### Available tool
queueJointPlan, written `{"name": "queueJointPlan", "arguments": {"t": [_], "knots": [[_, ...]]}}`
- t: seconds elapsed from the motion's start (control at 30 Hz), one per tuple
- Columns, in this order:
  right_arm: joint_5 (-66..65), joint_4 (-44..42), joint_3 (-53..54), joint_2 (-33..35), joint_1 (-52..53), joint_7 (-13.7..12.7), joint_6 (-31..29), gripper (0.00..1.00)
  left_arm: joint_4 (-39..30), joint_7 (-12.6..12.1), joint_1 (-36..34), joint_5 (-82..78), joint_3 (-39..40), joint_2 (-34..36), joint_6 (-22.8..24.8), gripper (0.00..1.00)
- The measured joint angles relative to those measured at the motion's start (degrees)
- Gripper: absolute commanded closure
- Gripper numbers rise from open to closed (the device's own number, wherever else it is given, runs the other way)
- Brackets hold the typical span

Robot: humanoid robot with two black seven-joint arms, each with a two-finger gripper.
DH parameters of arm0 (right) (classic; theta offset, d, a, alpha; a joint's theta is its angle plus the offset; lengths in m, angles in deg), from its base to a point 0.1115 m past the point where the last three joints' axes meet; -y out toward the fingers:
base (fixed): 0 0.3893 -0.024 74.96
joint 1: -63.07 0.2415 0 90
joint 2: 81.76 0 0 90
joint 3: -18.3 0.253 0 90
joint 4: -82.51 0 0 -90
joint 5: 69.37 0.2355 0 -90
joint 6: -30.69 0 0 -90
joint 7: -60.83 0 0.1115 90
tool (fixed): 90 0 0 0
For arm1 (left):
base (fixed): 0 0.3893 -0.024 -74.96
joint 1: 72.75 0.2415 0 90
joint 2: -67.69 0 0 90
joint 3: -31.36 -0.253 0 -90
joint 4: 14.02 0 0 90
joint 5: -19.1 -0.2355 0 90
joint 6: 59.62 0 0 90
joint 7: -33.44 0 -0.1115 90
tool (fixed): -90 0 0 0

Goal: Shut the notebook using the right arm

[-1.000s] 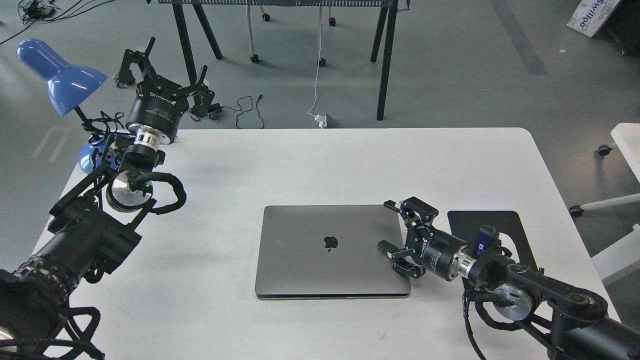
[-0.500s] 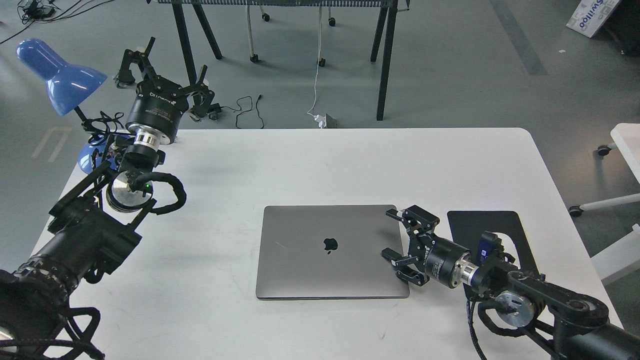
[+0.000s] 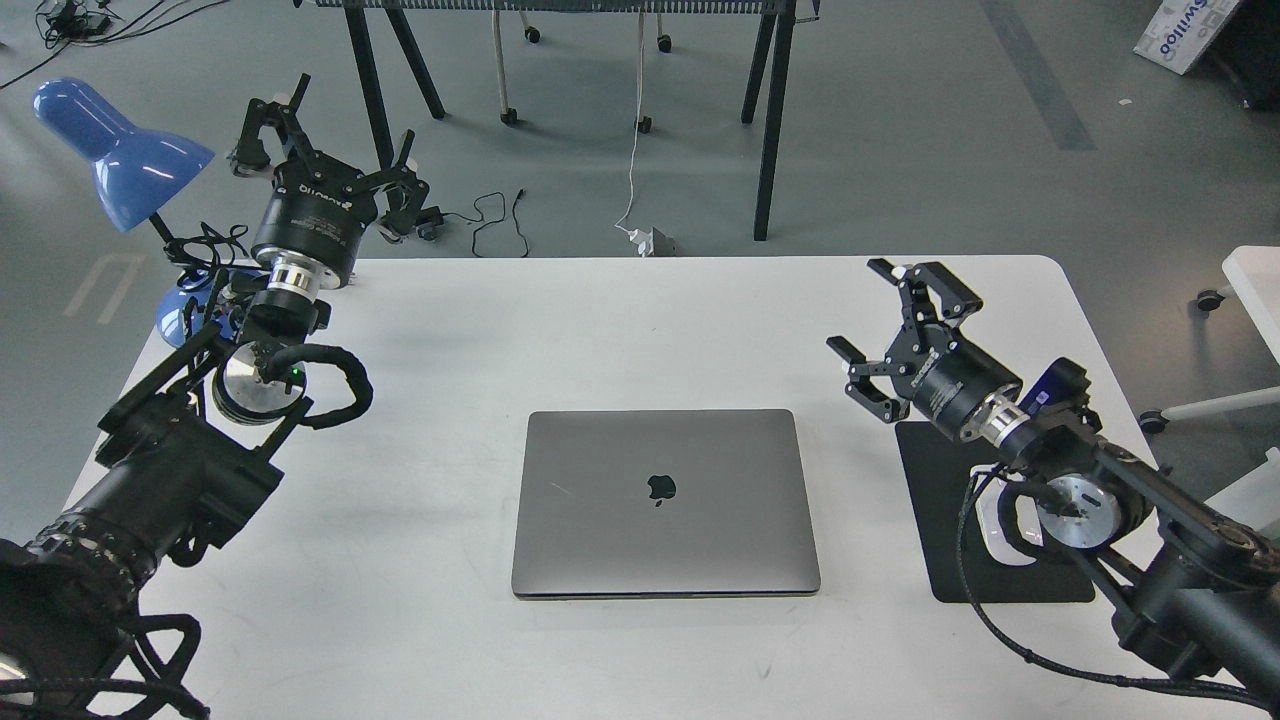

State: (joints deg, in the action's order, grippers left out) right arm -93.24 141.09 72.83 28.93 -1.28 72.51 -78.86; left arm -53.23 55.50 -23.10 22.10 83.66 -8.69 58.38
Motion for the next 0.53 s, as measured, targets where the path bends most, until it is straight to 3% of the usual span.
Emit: {"name": "queueJointPlan", "arguments": {"t": [0.2,0.53], "knots": [[3.92,-0.65,9.1,-0.09,1.28,-1.14,0.6,0.0,0.0,0.0,0.0,0.0,0.0,0.0,-0.01,0.0],[7.33,-5.23,13.92,2.84,4.66,-2.6,0.77,0.0,-0.16,0.0,0.08,0.02,0.04,0.0,-0.06,0.0]]}}
